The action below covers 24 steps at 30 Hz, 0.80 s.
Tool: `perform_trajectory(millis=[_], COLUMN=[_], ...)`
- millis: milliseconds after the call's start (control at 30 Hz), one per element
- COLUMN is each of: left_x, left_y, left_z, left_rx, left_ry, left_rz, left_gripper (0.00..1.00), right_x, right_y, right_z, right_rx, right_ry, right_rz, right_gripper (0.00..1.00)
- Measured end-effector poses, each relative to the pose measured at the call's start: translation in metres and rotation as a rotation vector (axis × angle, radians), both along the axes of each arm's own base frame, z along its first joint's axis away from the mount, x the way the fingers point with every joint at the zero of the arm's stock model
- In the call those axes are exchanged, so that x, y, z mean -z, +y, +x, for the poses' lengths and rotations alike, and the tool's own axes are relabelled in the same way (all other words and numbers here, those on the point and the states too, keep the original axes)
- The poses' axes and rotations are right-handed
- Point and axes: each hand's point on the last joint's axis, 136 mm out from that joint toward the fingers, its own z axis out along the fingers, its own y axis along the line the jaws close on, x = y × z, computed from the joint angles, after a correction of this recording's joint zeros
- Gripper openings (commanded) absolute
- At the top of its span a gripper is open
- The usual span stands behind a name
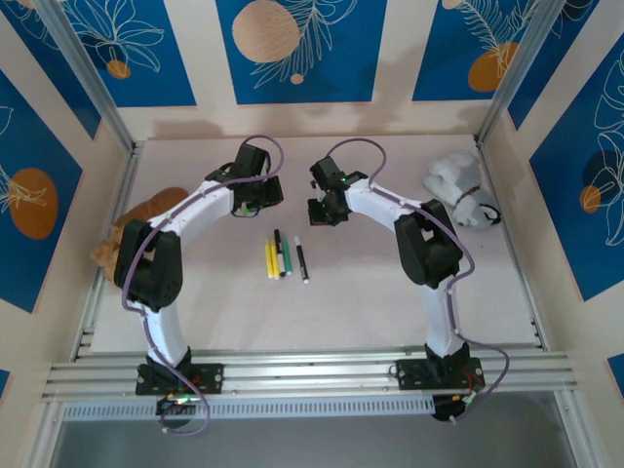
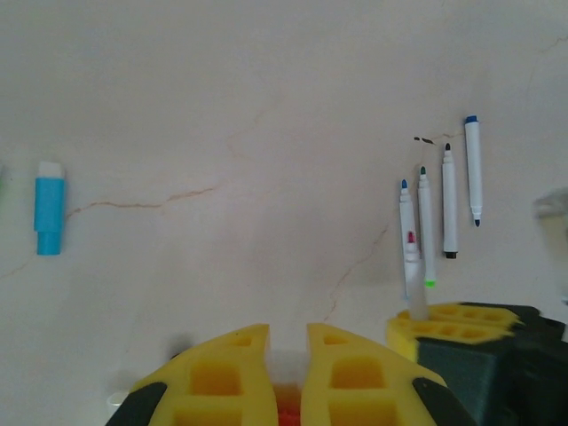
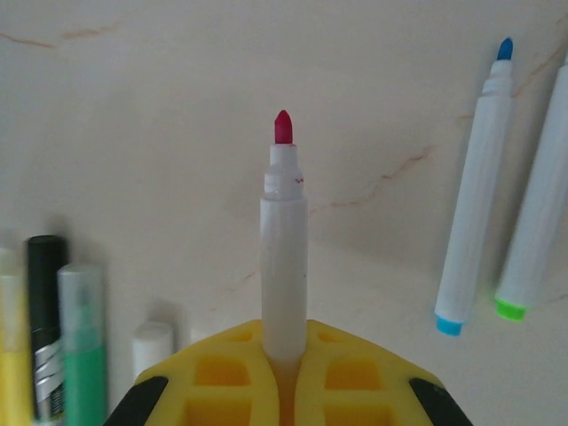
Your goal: Open the pen caps
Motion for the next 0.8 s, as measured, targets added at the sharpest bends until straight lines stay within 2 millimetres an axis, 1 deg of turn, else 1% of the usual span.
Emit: perform_trajectory(millis=[33,100,133,233,267,467,633,700,800], left_x=[0.000,0.000,0.000,0.000,0.000,0.001,0.002,0.003,0.007], left_y=[0.000,-0.001,-0.001,-0.001,-0.001,-0.001,-0.001,-0.001,0.000], left_z=[0.000,-0.001,-0.001,-0.001,-0.001,-0.002,-0.004,-0.005,-0.009], left_rx=[0.002,0.009,0.010,0.017,0.019,0.023,0.030,0.032,0.032], left_ry=[0.001,-0.001,-0.001,-0.001,-0.001,0.002,0.011,0.014,0.023], left_rz=[-0.002,0.000,0.001,0.003,0.003,0.002,0.004,0.005,0.009], left_gripper=[0.00,0.00,0.00,0.00,0.00,0.00,0.00,0.00,0.00], right_x=[0.005,0.013,0.016,0.019,0.018,0.014,0.014,0.014,0.012], right_y=[-0.002,-0.004,-0.006,-0.011,-0.012,-0.014,-0.015,-0.011,0.002], right_z=[-0.001,-0.003,-0.003,-0.005,-0.004,-0.001,0.000,0.000,-0.006], right_rx=[0.002,0.004,0.007,0.014,0.015,0.023,0.025,0.018,-0.008], right_ry=[0.012,0.033,0.039,0.046,0.045,0.032,0.024,0.013,0.014], right_rz=[-0.014,-0.034,-0.045,-0.073,-0.078,-0.094,-0.105,-0.092,-0.054], right_gripper=[0.10,0.14,0.18,0.31,0.32,0.32,0.29,0.28,0.27])
